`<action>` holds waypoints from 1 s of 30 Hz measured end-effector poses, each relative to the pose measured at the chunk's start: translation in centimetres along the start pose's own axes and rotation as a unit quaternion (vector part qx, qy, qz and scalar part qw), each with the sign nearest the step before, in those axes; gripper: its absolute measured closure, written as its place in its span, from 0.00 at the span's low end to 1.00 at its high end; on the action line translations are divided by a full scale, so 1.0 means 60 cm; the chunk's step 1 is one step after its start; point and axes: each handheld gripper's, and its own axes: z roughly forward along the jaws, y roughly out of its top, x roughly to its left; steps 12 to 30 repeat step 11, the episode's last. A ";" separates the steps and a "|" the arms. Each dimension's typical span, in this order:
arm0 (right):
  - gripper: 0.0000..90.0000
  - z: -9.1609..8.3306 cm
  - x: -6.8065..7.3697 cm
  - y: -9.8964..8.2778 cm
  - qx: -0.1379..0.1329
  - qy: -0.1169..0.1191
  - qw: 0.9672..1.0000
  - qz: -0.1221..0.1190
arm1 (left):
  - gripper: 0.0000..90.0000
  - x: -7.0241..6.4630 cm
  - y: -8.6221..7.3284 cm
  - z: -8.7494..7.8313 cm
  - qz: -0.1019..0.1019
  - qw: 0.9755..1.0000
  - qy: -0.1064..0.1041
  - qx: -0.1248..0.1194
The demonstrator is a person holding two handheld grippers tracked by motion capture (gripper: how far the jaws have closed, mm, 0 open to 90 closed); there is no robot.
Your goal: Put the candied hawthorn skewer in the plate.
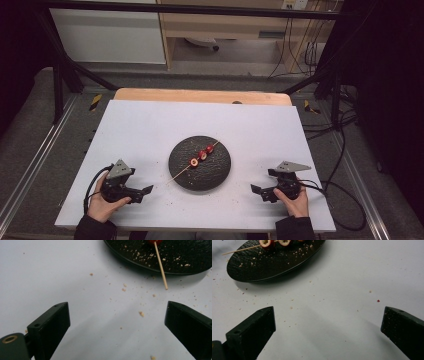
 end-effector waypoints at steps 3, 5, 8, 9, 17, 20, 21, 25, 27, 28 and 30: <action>0.01 0.001 0.000 0.000 0.003 -0.001 1.000 0.000 | 0.06 0.005 -0.008 0.000 -0.003 1.000 0.004 0.002; 0.01 0.002 0.000 -0.001 0.005 -0.001 1.000 0.001 | 0.06 0.007 -0.010 -0.001 -0.004 1.000 0.006 0.001; 0.01 0.002 0.001 -0.001 0.008 -0.001 1.000 0.001 | 0.06 0.010 -0.011 0.000 -0.003 1.000 0.006 0.003; 0.01 0.002 0.000 -0.001 0.008 -0.001 1.000 0.002 | 0.06 0.011 -0.012 0.001 -0.003 1.000 0.006 0.003; 0.01 0.002 0.000 -0.001 0.006 -0.001 1.000 0.001 | 0.06 0.013 -0.013 0.002 -0.004 1.000 0.008 0.007; 0.01 0.002 0.000 -0.001 0.006 -0.001 1.000 0.001 | 0.06 0.013 -0.013 0.002 -0.004 1.000 0.008 0.007; 0.01 0.002 0.000 -0.001 0.006 -0.001 1.000 0.001 | 0.06 0.013 -0.013 0.002 -0.004 1.000 0.008 0.007; 0.01 0.002 0.000 -0.001 0.006 -0.001 1.000 0.001 | 0.06 0.013 -0.013 0.002 -0.004 1.000 0.008 0.007; 0.01 0.002 0.000 -0.001 0.006 -0.001 1.000 0.001 | 0.06 0.013 -0.013 0.002 -0.004 1.000 0.008 0.007; 0.01 0.002 0.000 -0.001 0.006 -0.001 1.000 0.001 | 0.06 0.013 -0.013 0.002 -0.004 1.000 0.008 0.007; 0.01 0.002 0.000 -0.001 0.006 -0.001 1.000 0.001 | 0.06 0.013 -0.013 0.002 -0.004 1.000 0.008 0.007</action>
